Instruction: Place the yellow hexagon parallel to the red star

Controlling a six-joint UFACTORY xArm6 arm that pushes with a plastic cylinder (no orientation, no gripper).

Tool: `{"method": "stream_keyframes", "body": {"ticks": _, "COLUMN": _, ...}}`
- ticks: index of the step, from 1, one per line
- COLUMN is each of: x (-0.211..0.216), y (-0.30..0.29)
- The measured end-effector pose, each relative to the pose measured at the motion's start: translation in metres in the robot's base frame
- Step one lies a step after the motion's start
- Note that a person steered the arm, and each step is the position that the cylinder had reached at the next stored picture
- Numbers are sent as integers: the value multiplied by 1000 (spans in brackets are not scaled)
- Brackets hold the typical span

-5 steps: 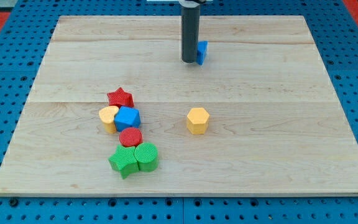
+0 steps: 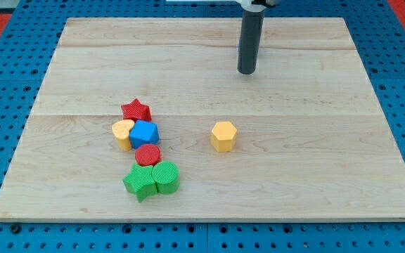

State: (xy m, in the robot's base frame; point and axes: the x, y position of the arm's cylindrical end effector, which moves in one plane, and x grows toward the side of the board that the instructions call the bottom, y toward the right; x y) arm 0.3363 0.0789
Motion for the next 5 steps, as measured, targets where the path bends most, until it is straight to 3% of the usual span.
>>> {"method": "stream_keyframes", "body": {"ticks": 1, "x": 50, "y": 12}}
{"method": "stream_keyframes", "body": {"ticks": 3, "x": 214, "y": 39}}
{"method": "stream_keyframes", "body": {"ticks": 5, "x": 171, "y": -41}}
